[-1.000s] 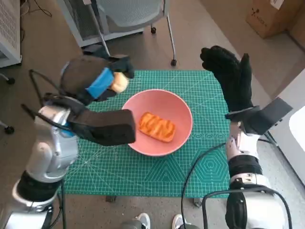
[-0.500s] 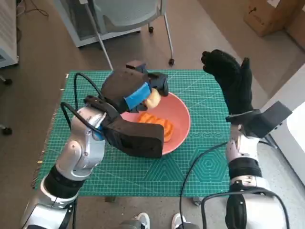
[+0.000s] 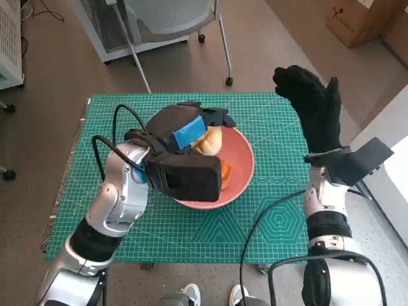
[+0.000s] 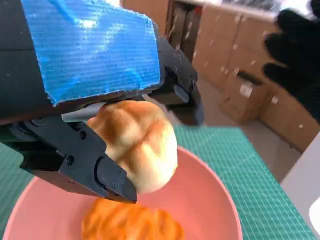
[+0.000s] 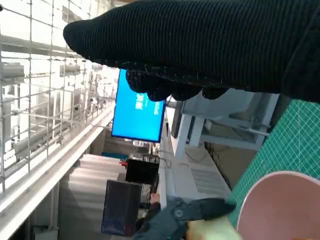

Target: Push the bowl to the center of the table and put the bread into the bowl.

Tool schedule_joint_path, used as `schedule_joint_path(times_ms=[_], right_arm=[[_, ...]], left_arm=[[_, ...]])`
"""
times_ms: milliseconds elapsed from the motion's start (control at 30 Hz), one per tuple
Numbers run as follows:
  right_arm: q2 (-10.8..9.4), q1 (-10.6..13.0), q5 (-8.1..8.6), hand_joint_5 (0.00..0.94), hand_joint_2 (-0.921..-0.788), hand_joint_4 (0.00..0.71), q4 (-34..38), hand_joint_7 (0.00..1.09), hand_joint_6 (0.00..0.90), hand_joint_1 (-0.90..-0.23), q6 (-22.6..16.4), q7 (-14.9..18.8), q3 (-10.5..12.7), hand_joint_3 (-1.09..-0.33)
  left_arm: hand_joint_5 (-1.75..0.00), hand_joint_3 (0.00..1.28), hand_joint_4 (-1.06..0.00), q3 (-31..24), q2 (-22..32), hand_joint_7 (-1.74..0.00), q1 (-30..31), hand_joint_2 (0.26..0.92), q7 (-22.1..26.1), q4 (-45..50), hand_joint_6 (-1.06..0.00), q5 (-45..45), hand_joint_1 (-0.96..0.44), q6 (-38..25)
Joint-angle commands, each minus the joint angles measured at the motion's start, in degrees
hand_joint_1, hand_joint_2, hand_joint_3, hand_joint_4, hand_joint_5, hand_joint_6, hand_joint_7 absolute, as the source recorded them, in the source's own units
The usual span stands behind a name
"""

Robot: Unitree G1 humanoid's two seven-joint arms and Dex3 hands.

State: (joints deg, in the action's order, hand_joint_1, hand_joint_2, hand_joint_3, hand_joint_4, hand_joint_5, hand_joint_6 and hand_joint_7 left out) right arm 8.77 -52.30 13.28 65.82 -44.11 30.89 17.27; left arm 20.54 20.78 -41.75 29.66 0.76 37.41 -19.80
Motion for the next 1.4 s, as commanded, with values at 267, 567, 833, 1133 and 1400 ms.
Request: schedule_joint_path(times_ms=[267, 567, 833, 1133, 1400], right_arm=[[-0.77, 1.62, -0.13, 0.001, -0.921, 0.303, 0.20, 0.00, 0.475, -0.513, -0.14, -1.08, -0.44, -0.613], [-1.17, 1.15, 0.08, 0.001, -0.921, 0.304, 0.43, 0.00, 0.474, -0.515, 0.22, -0.62, -0.66, -0.610], [-1.77, 1.14, -0.16, 0.002, -0.921, 0.307, -0.35, 0.00, 0.475, -0.519, -0.38, -0.59, -1.18, -0.607], [-2.42, 1.02, -0.61, 0.006, -0.921, 0.321, -1.77, 0.00, 0.479, -0.531, -1.32, -1.27, -2.28, -0.599], [-2.93, 0.62, -1.55, 0.002, -0.921, 0.320, -3.49, 0.00, 0.468, -0.529, -2.03, -2.24, -3.61, -0.625]], left_arm=[[0.00, 0.00, -0.06, -2.55, 0.82, 0.00, 2.26, 0.799, -0.24, 1.65, -0.20, -3.69, -0.18, 0.81], [0.00, 0.00, 0.00, -8.03, 3.58, 0.00, 4.96, 0.799, -0.03, 4.12, -0.17, -9.80, -0.28, 4.28], [0.00, 0.01, 0.00, -20.41, 4.27, 0.00, 11.03, 0.816, -2.27, 6.96, -0.16, -23.36, -0.39, 12.44], [0.00, 0.10, 0.00, -34.80, -7.65, -0.06, 16.50, 0.867, -7.85, 5.67, -0.13, -48.29, -0.52, 22.01], [-0.01, 0.04, -0.02, -39.32, -9.81, -0.16, 18.81, 0.914, -11.54, 3.33, -0.13, -53.34, -0.56, 28.00]])
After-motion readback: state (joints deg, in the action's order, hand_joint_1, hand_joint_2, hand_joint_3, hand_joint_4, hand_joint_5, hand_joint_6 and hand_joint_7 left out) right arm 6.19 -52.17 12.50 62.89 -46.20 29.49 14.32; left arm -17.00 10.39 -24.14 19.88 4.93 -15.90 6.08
